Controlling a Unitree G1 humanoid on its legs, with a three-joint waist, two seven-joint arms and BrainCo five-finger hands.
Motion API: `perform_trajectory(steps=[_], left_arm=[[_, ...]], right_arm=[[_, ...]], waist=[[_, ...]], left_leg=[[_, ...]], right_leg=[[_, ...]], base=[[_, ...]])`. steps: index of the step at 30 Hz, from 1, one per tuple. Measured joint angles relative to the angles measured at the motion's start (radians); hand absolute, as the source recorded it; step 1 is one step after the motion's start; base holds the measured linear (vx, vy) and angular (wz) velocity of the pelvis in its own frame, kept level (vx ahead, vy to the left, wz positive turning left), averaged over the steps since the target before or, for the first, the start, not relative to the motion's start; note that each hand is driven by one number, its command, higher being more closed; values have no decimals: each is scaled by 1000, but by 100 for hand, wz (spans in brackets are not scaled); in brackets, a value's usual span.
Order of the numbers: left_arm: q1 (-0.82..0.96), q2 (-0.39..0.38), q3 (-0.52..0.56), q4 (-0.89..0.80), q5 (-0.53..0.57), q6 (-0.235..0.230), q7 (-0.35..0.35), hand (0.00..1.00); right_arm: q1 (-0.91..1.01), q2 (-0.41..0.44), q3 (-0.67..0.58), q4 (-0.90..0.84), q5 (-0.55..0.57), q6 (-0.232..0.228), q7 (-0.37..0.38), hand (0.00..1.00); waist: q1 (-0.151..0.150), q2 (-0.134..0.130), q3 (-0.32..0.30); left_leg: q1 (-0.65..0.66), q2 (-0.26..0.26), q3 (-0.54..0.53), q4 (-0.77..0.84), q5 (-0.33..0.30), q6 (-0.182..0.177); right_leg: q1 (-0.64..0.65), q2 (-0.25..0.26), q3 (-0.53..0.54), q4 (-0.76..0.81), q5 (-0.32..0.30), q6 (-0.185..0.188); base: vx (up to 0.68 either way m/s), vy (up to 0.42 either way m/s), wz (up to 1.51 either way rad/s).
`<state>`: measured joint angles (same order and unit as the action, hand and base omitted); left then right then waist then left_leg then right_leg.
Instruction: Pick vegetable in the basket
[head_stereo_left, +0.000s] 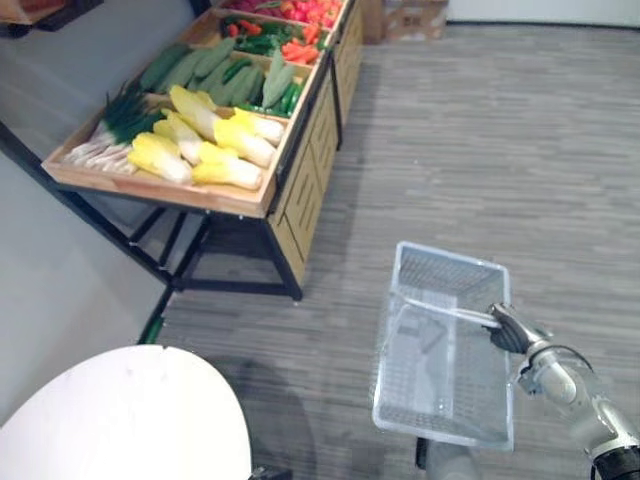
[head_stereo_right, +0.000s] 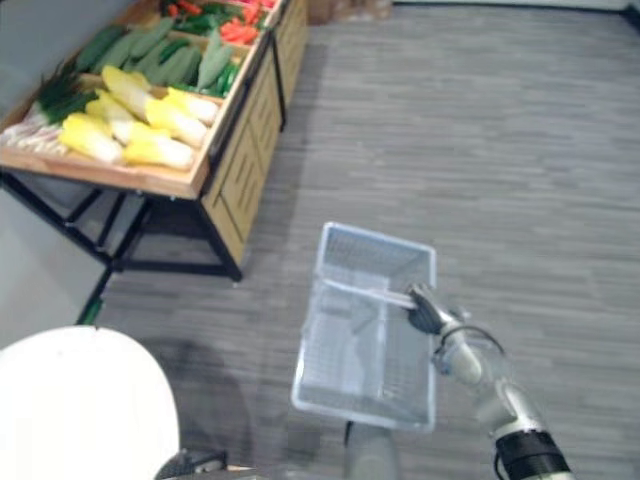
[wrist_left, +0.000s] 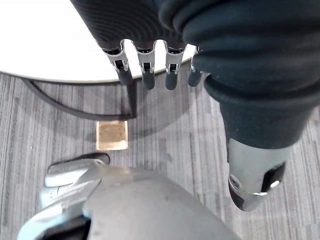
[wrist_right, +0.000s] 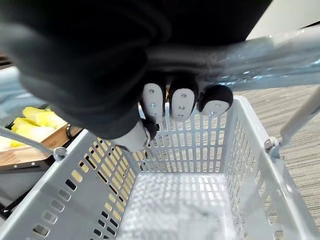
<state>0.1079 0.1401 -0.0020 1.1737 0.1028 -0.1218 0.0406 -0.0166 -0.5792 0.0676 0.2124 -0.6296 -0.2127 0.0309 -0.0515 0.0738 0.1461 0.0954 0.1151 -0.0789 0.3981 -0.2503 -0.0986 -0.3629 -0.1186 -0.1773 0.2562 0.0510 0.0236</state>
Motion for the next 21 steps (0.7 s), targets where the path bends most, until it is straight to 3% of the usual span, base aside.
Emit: perform_trajectory(steps=[1, 3, 4, 5, 8, 10, 12, 14, 16, 19, 20, 21], left_arm=[[0, -7, 3, -1, -1, 0, -1, 0], [2, -10, 8, -6, -3, -2, 4, 0], [5, -9, 8, -11, -3, -3, 5, 0], [8, -9, 6, -20, -5, -6, 11, 0], [8, -9, 7, -41, -18, -13, 22, 0], [9, -10, 8, -42, -21, -25, 25, 0], [21, -13, 9, -41, -20, -26, 28, 0], [38, -16, 11, -40, -20, -22, 29, 0], [59, -30, 39, -38, -20, -21, 29, 0], [69, -46, 65, -30, -9, -22, 29, 0], [76, -50, 76, -21, -7, -21, 29, 0], [79, -51, 84, -20, -4, -20, 29, 0]], right_arm=[[2, -1, -14, 0, 0, 3, 0, 100], [1, -14, -25, -1, 1, 17, -4, 100], [3, -18, -25, -1, 1, 18, -5, 100], [6, -29, -28, -1, 2, 23, -14, 100], [7, -31, -30, -1, 3, 34, -33, 100], [7, -32, -30, -1, 3, 37, -37, 100], [6, -31, -27, 3, 4, 37, -39, 100], [7, -30, -17, 4, 4, 32, -44, 100], [7, -28, 0, 8, 4, 29, -46, 100], [10, -29, 32, 39, 3, 30, -45, 100], [13, -21, 48, 57, 3, 30, -44, 100], [13, -17, 61, 63, 2, 30, -43, 100]], waist=[[-3, 1, 0], [1, -2, 1], [3, -7, 4], [2, -11, 8], [14, -10, 7], [33, -6, 9], [58, -5, 11], [62, -4, 11], [61, 6, 15], [59, 33, 23], [63, 38, 22], [67, 35, 21]], left_leg=[[-28, -5, -17, 87, 79, -9], [-91, -26, -26, 267, 350, -56], [-105, -30, -23, 310, 432, -73], [-158, -21, -2, 443, 408, -71], [-262, -25, 33, 562, 296, -31], [-352, -43, 41, 536, 212, 15], [-407, -74, 61, 330, 157, 24], [-400, -91, 73, 82, 164, 31], [-375, -87, 67, -266, 222, 43], [-381, -42, 82, -348, 234, 38], [-364, -24, 122, -329, 322, 23], [-353, -32, 137, -310, 356, 31]], right_leg=[[28, 3, -12, 13, -30, -17], [115, -5, -20, 22, -88, -33], [145, -12, -19, 17, -105, -36], [196, -16, -25, -6, -130, -37], [275, -13, -30, -46, -160, -55], [332, 6, -31, -86, -178, -59], [376, 16, -27, -108, -193, -55], [398, 16, -23, -114, -210, -43], [424, 18, -5, -116, -242, -15], [483, 27, 7, -117, -290, 34], [528, 23, 23, -127, -311, 59], [549, 7, 31, -138, -321, 53]], base=[[444, -311, -1], [463, -293, 0], [425, -223, 8], [266, -129, 9], [286, -140, 3], [198, -54, 0], [221, 30, -19], [205, 73, -19], [307, 133, -20], [420, 233, -15], [447, 276, -24], [453, 278, -44]])
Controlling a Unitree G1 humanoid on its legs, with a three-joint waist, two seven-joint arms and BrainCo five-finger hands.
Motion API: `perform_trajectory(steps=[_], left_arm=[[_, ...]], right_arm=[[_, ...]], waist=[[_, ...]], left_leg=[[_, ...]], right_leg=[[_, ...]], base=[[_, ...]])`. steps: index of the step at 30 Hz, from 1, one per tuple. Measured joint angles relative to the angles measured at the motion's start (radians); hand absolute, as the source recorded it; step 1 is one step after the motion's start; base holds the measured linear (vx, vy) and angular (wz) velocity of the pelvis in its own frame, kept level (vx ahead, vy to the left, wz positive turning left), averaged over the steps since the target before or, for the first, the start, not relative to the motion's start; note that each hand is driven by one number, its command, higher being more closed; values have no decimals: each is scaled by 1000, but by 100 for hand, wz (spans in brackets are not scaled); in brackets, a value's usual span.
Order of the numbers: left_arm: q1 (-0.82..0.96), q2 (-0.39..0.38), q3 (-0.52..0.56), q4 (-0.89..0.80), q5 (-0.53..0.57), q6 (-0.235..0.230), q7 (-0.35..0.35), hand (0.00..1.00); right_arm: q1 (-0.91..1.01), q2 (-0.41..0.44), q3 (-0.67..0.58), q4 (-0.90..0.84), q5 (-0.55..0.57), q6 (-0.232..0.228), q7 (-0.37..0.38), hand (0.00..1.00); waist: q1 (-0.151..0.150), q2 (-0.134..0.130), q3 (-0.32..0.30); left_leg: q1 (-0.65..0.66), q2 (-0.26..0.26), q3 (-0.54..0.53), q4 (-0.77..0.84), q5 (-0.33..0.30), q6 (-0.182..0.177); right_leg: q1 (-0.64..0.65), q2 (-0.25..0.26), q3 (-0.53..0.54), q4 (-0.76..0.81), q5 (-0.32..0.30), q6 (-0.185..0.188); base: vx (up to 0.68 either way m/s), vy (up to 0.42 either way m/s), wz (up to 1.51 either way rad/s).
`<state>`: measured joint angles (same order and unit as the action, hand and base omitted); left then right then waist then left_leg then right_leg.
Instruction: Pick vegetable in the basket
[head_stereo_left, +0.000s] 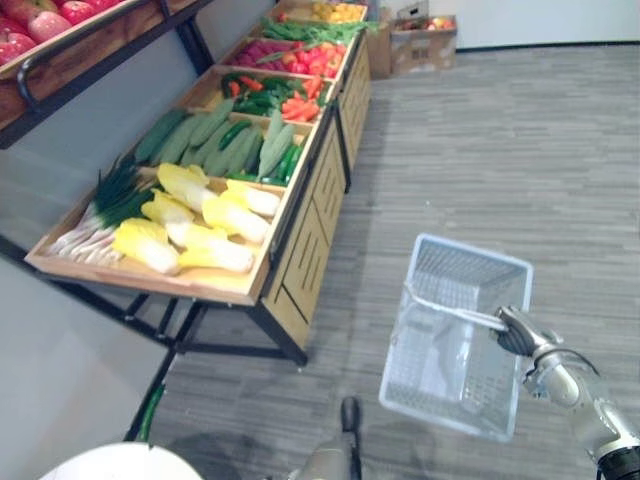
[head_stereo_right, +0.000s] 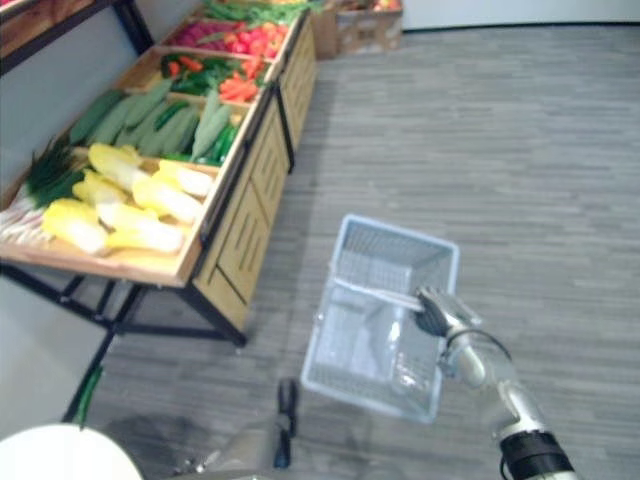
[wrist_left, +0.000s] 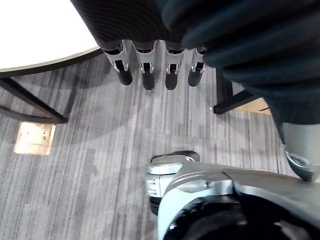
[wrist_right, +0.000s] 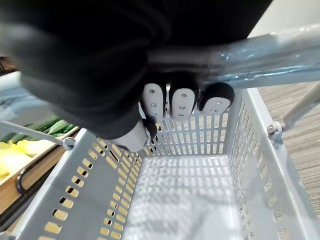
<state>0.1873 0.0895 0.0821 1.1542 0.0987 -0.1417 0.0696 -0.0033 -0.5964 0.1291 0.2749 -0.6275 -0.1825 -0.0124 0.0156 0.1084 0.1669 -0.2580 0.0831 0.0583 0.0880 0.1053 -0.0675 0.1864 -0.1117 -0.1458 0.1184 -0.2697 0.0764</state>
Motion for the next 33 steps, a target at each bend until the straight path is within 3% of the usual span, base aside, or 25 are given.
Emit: perform_trajectory(steps=[2, 4, 5, 7, 8, 9, 11, 12, 13, 14, 15, 17, 19, 20, 21, 22, 23, 24, 26, 27, 30, 33], left_arm=[[9, 4, 25, -11, 5, -1, 2, 0], [5, 14, 32, -12, 24, 0, 1, 0], [5, 16, 32, -11, 25, 1, 1, 0], [12, 34, -4, -12, 31, 9, 1, 0], [11, 48, -31, -13, 31, 18, 2, 0], [6, 73, -59, -14, 30, 20, 2, 0], [2, 77, -76, -15, 26, 20, 2, 0], [-11, 80, -78, -16, 20, 20, 3, 0], [-26, 80, -78, -18, 17, 20, 2, 0], [-41, 79, -78, -21, 2, 20, 2, 0], [-59, 63, -80, -30, -6, 13, 2, 0], [-65, 67, -84, -17, -7, 15, 4, 0], [-56, 76, -74, -7, -13, 15, 6, 0], [-56, 84, -72, -1, -16, 15, 8, 0], [-60, 61, -45, 6, -19, 18, 15, 0], [-58, 31, -28, 19, -19, 15, 19, 0], [-55, 22, -7, 19, -19, 13, 25, 0], [-56, 22, -3, 18, -19, 13, 26, 0], [-44, 19, 27, 7, -47, 19, 35, 0], [-34, 14, 34, -4, -48, 19, 35, 0], [-4, 0, 24, -12, -47, 21, 37, 0], [7, 0, 22, -12, -38, 23, 35, 0]], right_arm=[[-4, 6, 38, 3, 0, -10, 1, 100], [-7, 6, 39, 3, -1, -34, 2, 100], [-7, 9, 39, 3, -2, -35, 6, 100], [-5, 31, 38, 3, -6, -32, 10, 100], [-3, 42, 38, 3, -6, -34, 10, 100], [0, 50, 37, 3, -4, -41, 9, 100], [1, 56, 35, 0, -6, -43, 9, 100], [4, 57, 29, -6, -13, -41, 8, 100], [6, 61, 16, -5, -24, -40, 8, 100], [6, 66, -1, 2, -32, -39, 8, 100], [8, 65, -37, 18, -39, -25, 7, 100], [34, 66, -85, 18, -39, -21, -2, 100], [55, 67, -95, 18, -39, -15, -5, 100], [72, 69, -103, 17, -39, -11, -6, 100], [91, 64, -132, 36, -41, 3, -6, 100], [113, 66, -156, 57, -41, 22, -7, 100], [113, 66, -166, 79, -39, 44, -7, 100], [114, 66, -170, 82, -39, 47, -7, 100], [128, 66, -207, 112, -37, 47, -11, 100], [129, 66, -208, 118, -34, 47, -15, 100], [156, 86, -269, 123, -22, 43, -39, 100], [173, 140, -327, 136, 1, 48, -61, 100]], waist=[[21, -46, -17], [15, -64, -23], [17, -74, -20], [15, -94, -16], [14, -100, -17], [9, -105, -13], [9, -106, -13], [-9, -104, -15], [-21, -101, -14], [-29, -96, -10], [-33, -84, -10], [-14, -98, -13], [-11, -124, -28], [-14, -135, -33], [-17, -81, -42], [-11, -59, -60], [-9, -56, -67], [-10, -55, -67], [-9, -55, -66], [-8, -55, -66], [-11, -57, -67], [-17, -56, -67]], left_leg=[[-34, -56, 30, 112, -56, 37], [-39, -94, 46, 140, -101, 72], [5, -117, 67, 122, -117, 88], [123, -147, 81, 60, -151, 106], [168, -148, 77, 50, -167, 117], [223, -147, 64, 49, -187, 129], [290, -147, 40, 37, -196, 140], [326, -143, -7, 18, -198, 143], [339, -134, -40, 11, -199, 144], [348, -120, -72, 11, -199, 144], [349, -74, -160, 43, -237, 100], [335, -54, -240, 103, -318, 47], [293, -53, -323, 168, -382, -1], [276, -51, -377, 196, -415, -24], [257, 6, -459, 208, -433, -48], [219, 37, -498, 215, -384, -48], [184, 48, -501, 224, -314, -33], [174, 50, -496, 228, -298, -27], [116, 93, -356, 257, -166, -12], [110, 108, -299, 260, -162, -13], [127, 130, 38, 259, -168, -10], [168, 90, 160, 139, -157, -7]], right_leg=[[6, -57, 66, -1, -1, -10], [-52, -99, 111, 114, 11, 5], [-115, -124, 145, 288, 28, 19], [-271, -134, 244, 685, 211, 107], [-329, -120, 270, 829, 268, 133], [-387, -110, 255, 970, 246, 109], [-434, -120, 194, 1034, 189, 18], [-464, -135, 130, 1001, 153, -33], [-479, -139, 91, 939, 138, -49], [-483, -133, 66, 834, 122, -37], [-474, -97, 116, 470, 130, -20], [-448, -99, 230, 212, 155, 19], [-430, -112, 295, 134, 168, 41], [-417, -124, 287, 147, 181, 78], [-414, -90, 190, 208, 167, 106], [-408, -77, 97, 244, 124, 73], [-402, -87, 27, 282, 100, 47], [-399, -89, 11, 288, 95, 41], [-329, -92, -122, 278, 71, 7], [-305, -90, -150, 266, 72, 5], [-214, -89, -280, 190, 75, -22], [-205, -74, -342, 155, 79, -20]], base=[[483, 259, -37], [441, 246, 0], [424, 242, -8], [444, 207, -9], [417, 123, 4], [441, 76, 8], [445, 18, 30], [410, -68, 74], [390, -96, 97], [535, -254, 152], [495, -332, 157], [405, -411, 128], [238, -509, 119], [247, -729, 177], [260, -720, 206], [228, -674, 224], [155, -413, 171], [118, -529, 160], [105, -533, 158], [65, -372, 131], [24, -233, 96], [-22, -41, 82]])
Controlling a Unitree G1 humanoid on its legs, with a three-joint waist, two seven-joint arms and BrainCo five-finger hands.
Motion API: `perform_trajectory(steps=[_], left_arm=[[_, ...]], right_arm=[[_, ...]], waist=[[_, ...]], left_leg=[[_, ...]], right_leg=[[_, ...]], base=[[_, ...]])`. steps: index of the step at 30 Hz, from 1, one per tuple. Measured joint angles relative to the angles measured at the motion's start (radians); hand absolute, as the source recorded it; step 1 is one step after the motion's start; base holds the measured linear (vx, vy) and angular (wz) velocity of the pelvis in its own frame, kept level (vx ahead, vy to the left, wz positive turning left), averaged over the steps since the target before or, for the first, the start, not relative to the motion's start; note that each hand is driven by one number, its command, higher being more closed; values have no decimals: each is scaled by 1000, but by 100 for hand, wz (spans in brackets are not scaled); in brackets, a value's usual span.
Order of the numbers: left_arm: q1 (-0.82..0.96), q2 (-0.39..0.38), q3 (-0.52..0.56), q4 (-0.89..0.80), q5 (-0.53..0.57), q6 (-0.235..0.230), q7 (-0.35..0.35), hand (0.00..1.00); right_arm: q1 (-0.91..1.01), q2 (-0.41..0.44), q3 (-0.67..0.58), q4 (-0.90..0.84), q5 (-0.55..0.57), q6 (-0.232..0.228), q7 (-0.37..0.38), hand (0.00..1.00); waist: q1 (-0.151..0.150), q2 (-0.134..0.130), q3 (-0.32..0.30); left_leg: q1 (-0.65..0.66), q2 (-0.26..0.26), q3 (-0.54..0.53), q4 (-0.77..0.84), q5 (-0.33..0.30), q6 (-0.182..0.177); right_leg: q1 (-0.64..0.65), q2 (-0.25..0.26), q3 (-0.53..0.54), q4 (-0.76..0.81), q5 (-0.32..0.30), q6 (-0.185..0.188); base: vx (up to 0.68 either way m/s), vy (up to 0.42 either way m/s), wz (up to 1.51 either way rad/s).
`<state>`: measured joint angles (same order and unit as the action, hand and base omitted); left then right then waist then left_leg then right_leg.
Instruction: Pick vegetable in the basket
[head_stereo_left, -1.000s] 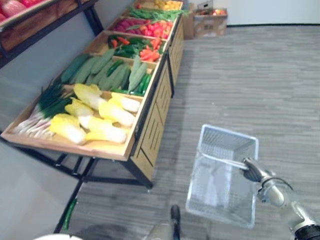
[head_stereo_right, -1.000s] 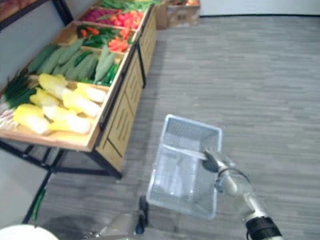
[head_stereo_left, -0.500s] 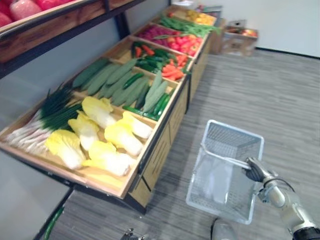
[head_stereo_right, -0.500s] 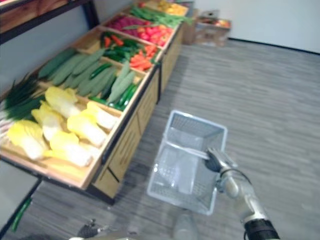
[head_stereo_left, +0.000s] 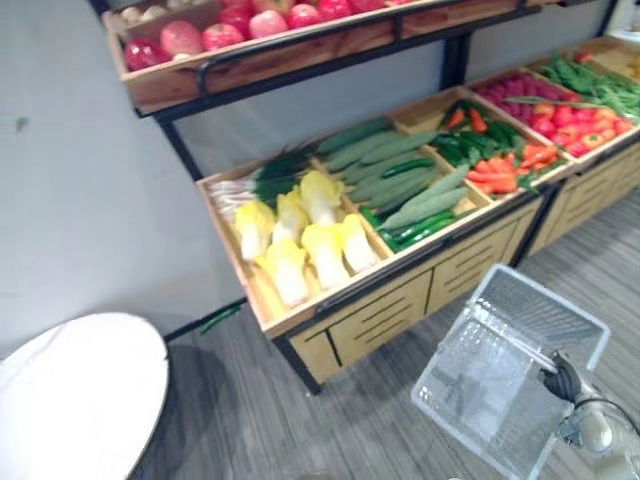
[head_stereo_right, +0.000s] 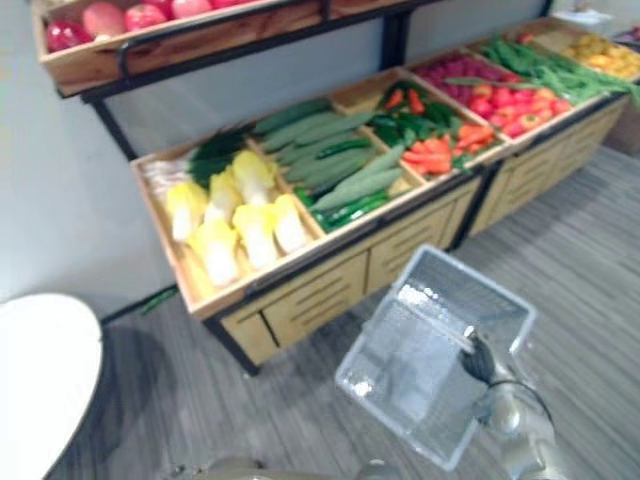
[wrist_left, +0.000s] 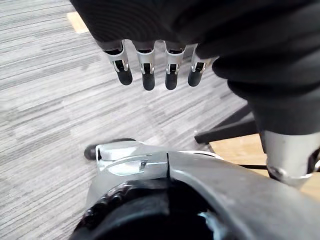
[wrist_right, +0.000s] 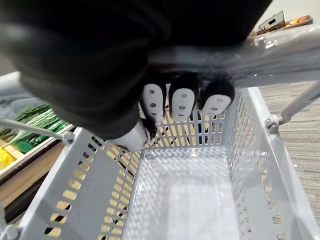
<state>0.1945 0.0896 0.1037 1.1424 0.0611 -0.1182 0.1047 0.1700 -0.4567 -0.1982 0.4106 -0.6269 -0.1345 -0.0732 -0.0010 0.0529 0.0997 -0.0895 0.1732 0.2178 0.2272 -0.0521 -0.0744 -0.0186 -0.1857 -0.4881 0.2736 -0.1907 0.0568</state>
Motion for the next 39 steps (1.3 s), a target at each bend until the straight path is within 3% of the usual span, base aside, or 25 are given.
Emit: perform_trajectory(steps=[3, 6, 12, 15, 16, 17, 18, 19, 20, 22, 24, 26, 27, 28, 30, 31, 32, 34, 36, 39], left_arm=[[2, 8, 4, -1, 2, 12, -2, 0], [-2, 8, 4, 0, 30, 13, -2, 0], [3, 10, 24, 1, 42, 12, -2, 0], [4, 8, 25, 5, 42, 12, -4, 0], [6, 7, 23, 13, 42, 12, -3, 0], [11, 10, 10, 17, 41, 12, -3, 0], [6, 21, -14, 30, 39, 12, -3, 0], [6, 32, -28, 29, 39, 11, -4, 0], [2, 50, -40, 28, 39, 12, -5, 0], [-3, 63, -49, 17, 36, 12, -13, 0], [-12, 71, -46, 1, 27, 11, -13, 0], [-31, 67, -29, 0, 27, 12, -14, 0], [-36, 60, -24, -2, 27, 11, -15, 0], [-40, 59, -17, -1, 27, 11, -16, 0], [-42, 69, 6, -1, 28, 11, -16, 0], [-50, 65, 40, 5, 28, 12, -13, 0], [-50, 30, 65, 4, 28, 7, -13, 0], [-51, -12, 100, 4, 32, 3, -13, 0], [-48, -30, 174, 3, 31, 3, -9, 0], [-39, -55, 257, 0, 28, 6, -5, 0]], right_arm=[[30, 39, -12, 12, 6, 2, -5, 100], [30, 44, -15, 18, 15, 1, -7, 100], [11, 53, 19, 57, 16, -2, -7, 100], [1, 54, 23, 102, 17, -9, -7, 100], [1, 52, 3, 126, 16, -5, -12, 100], [14, 39, -44, 139, 19, 4, -12, 100], [11, 39, -55, 167, 19, 10, -20, 100], [8, 39, -54, 170, 20, 14, -22, 100], [-5, 41, -54, 192, 20, 17, -22, 100], [-12, 52, -54, 228, 21, 20, -23, 100], [-18, 53, -63, 254, 49, 19, -23, 100], [-39, 52, -93, 281, 66, 19, -29, 100], [-49, 53, -107, 308, 84, 19, -30, 100], [-55, 61, -120, 329, 95, 20, -30, 100], [-48, 86, -151, 358, 98, 21, -30, 100], [-41, 97, -184, 398, 112, 21, -31, 100], [-37, 101, -233, 433, 125, 27, -31, 100], [-44, 112, -294, 474, 137, 44, -31, 100], [-32, 142, -361, 510, 175, 64, -34, 100], [-20, 169, -429, 556, 197, 65, -39, 100]], waist=[[9, -12, -5], [9, -3, -8], [38, 1, -7], [36, -5, -4], [32, -10, -2], [25, -21, -3], [15, -30, -1], [10, -36, 1], [0, -50, 6], [-8, -49, 14], [-23, -60, 27], [-25, -53, 48], [-24, -53, 49], [-24, -64, 49], [-27, -101, 48], [-25, -96, 51], [-20, -57, 47], [-22, -18, 47], [-23, -8, 42], [-23, -6, 38]], left_leg=[[25, -26, 18, -147, 42, -3], [20, -46, 7, -208, 80, 15], [26, -58, 21, -186, 55, 20], [41, -75, 30, -181, 28, 26], [62, -101, 34, -160, -14, 41], [103, -136, 26, -153, -53, 53], [127, -156, 14, -153, -67, 61], [135, -161, 7, -156, -68, 65], [155, -163, -10, -156, -63, 80], [181, -148, -21, -152, -69, 88], [189, -121, -56, -155, -71, 84], [204, -85, -67, -155, -82, 65], [208, -64, -70, -153, -92, 48], [212, -56, -81, -152, -103, 24], [215, -57, -104, -136, -127, -16], [216, -37, -121, -119, -152, -50], [215, 6, -124, -124, -160, -58], [219, 35, -120, -137, -139, -65], [234, 52, -114, -162, -57, -94], [201, 72, -128, -72, -32, -93]], right_leg=[[6, 7, -46, -46, 28, 8], [21, 13, -65, -126, 80, 24], [60, 27, -24, -230, 136, 33], [58, 11, -9, -201, 112, 44], [40, -42, -1, -97, 47, 70], [5, -124, 26, 114, 6, 80], [-103, -178, 133, 357, 48, 21], [-137, -187, 171, 415, 77, 0], [-191, -192, 231, 523, 146, -4], [-226, -169, 268, 559, 90, -2], [-246, -113, 259, 478, 42, -16], [-255, -62, 264, 348, 46, -11], [-254, -27, 298, 211, 61, 11], [-248, -9, 363, 69, 85, 37], [-222, -15, 438, -59, 121, 55], [-213, 5, 427, -42, 187, 47], [-218, 40, 393, -16, 148, 31], [-230, 59, 368, 29, 101, 15], [-220, 59, 329, 61, 59, -11], [-166, 62, 280, 52, 27, -29]], base=[[-27, 48, 49], [10, 97, 22], [34, 68, -5], [66, 44, -18], [139, 141, 6], [201, 214, 23], [178, 152, 30], [189, 121, 33], [234, 58, 33], [241, 3, 35], [226, -114, 44], [197, -165, 19], [194, -219, 10], [213, -247, 22], [214, -320, 33], [286, -466, 36], [282, -450, 31], [195, -227, 30], [226, -249, 43], [153, -200, 46]])
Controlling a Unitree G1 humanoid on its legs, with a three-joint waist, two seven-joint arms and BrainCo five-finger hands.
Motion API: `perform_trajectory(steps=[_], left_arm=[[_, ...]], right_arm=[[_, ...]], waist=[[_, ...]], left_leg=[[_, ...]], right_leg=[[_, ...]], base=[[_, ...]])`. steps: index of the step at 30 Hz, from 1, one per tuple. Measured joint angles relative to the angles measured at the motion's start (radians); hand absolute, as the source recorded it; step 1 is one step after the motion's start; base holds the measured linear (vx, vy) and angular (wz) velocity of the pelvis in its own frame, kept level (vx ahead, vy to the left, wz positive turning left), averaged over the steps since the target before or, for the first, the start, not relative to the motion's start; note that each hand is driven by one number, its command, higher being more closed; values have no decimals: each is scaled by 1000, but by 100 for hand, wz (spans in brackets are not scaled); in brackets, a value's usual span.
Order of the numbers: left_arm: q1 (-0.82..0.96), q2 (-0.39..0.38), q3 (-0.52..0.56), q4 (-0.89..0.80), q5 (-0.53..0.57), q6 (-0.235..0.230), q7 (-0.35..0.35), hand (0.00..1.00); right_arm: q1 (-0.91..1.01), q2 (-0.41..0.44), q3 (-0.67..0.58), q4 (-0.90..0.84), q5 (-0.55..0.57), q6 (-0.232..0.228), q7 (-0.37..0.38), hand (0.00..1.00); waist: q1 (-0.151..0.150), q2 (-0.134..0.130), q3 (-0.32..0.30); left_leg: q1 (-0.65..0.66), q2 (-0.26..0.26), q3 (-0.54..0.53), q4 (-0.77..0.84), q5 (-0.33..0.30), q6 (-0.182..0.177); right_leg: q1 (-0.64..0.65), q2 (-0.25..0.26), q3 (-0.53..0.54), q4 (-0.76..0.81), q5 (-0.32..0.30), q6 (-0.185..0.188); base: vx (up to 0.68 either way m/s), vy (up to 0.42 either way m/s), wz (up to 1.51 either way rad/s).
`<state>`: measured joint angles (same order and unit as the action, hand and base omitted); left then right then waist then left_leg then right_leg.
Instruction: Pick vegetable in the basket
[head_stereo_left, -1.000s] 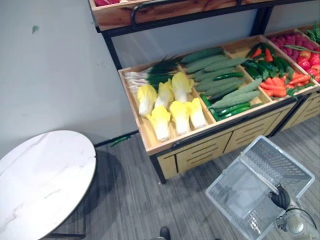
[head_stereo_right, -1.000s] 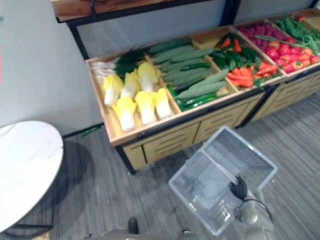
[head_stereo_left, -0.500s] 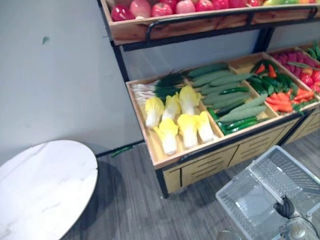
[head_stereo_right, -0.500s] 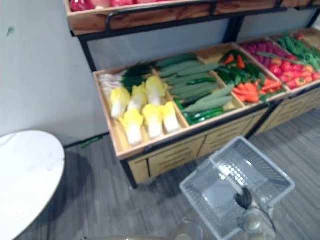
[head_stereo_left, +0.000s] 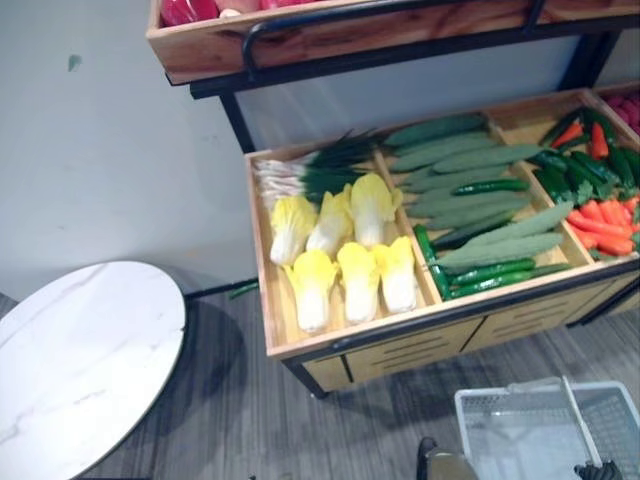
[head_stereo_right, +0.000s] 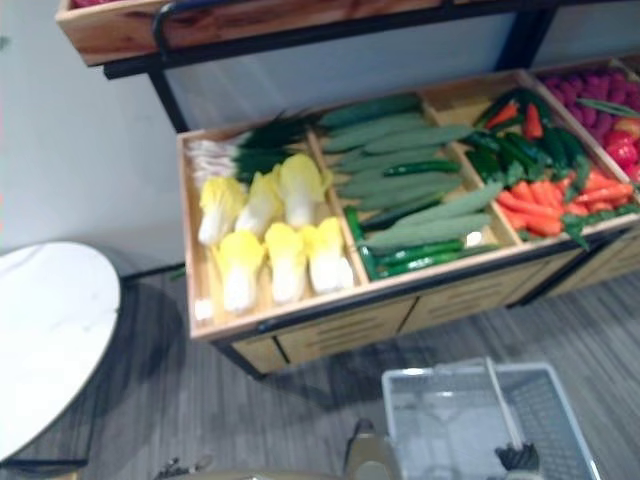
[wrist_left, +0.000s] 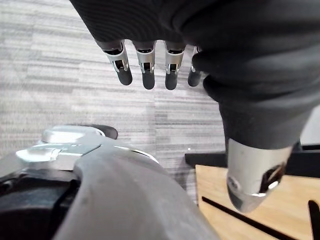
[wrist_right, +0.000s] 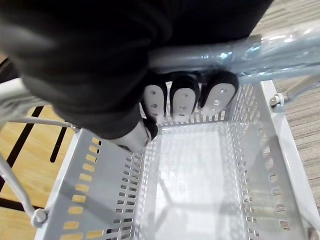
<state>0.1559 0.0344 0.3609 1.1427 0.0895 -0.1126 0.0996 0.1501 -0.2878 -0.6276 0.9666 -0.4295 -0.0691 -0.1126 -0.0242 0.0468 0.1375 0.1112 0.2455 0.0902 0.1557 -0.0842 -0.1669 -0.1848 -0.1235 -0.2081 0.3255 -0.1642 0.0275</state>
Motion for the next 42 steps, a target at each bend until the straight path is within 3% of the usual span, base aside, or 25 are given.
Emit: perform_trajectory(steps=[4, 6, 8, 12, 13, 14, 16, 17, 22, 27, 33, 42], left_arm=[[7, -14, 38, -13, -7, 6, 3, 0], [6, -18, 38, -30, -8, 7, 5, 0], [7, -19, 37, -37, -9, 7, 6, 0], [-9, -28, 4, -123, -9, 7, 47, 0], [-16, -32, -15, -161, -10, 6, 57, 0], [-26, -38, -47, -221, -9, 5, 70, 0], [-38, -30, -91, -329, -6, 0, 104, 0], [-38, -28, -122, -436, -1, -22, 139, 0], [-33, -31, -211, -652, 53, -79, 242, 0], [44, -36, -307, -797, 132, -82, 310, 0], [76, -40, -432, -957, 200, -97, 327, 0], [71, -39, -518, -1013, 234, -96, 302, 0]], right_arm=[[15, 37, -103, 35, 48, 3, -16, 100], [18, 57, -130, 35, 65, 3, -17, 100], [23, 71, -149, 33, 82, 4, -18, 100], [25, 91, -141, 16, 86, 4, -26, 100], [26, 94, -125, 9, 85, 3, -37, 100], [33, 98, -100, -11, 85, 3, -42, 100], [36, 122, -64, -18, 84, 0, -56, 100], [44, 145, -40, -27, 85, -6, -60, 100], [57, 173, 11, -34, 85, -12, -90, 100], [93, 183, 61, -31, 85, -28, -105, 100], [125, 183, 87, -3, 85, -29, -126, 100], [124, 186, 98, 26, 84, -29, -128, 100]], waist=[[0, 3, -9], [1, 2, -10], [3, 1, -10], [5, 0, -11], [7, -1, -11], [10, 4, -14], [16, -6, -30], [22, -26, -41], [23, -23, -54], [24, -20, -77], [23, -15, -100], [18, -26, -104]], left_leg=[[-123, 12, -13, 245, 76, 43], [-145, 22, 20, 293, 132, 59], [-149, 37, 66, 317, 142, 72], [-141, 16, 117, 113, 95, 62], [-141, 1, 113, 63, 102, 67], [-141, -14, 114, 20, 158, 76], [-126, -34, 119, 0, 138, 66], [-126, -48, 124, -13, 121, 65], [-86, -63, 181, -72, 27, 54], [-70, -86, 222, -90, 14, 67], [-35, -87, 235, -121, 16, 63], [13, -79, 259, -157, 19, 55]], right_leg=[[100, -14, -66, -58, -9, -4], [143, -16, -85, -94, -7, -3], [177, -19, -98, -121, -5, -3], [177, -26, -109, -126, -1, -8], [166, -34, -108, -112, -2, -7], [151, -38, -99, -92, -3, -6], [139, -53, -78, -91, 3, 14], [138, -64, -67, -113, 17, 35], [137, -63, -36, -156, 57, 79], [156, -71, -1, -234, 108, 94], [183, -55, 11, -277, 129, 91], [222, -31, 22, -323, 143, 80]], base=[[105, -121, 47], [116, -124, 34], [101, -81, 22], [62, 19, 8], [40, 160, -6], [41, 173, -14], [60, 228, -21], [43, 185, -17], [-3, 188, -16], [-5, 87, -26], [47, 8, -8], [66, -3, -7]])
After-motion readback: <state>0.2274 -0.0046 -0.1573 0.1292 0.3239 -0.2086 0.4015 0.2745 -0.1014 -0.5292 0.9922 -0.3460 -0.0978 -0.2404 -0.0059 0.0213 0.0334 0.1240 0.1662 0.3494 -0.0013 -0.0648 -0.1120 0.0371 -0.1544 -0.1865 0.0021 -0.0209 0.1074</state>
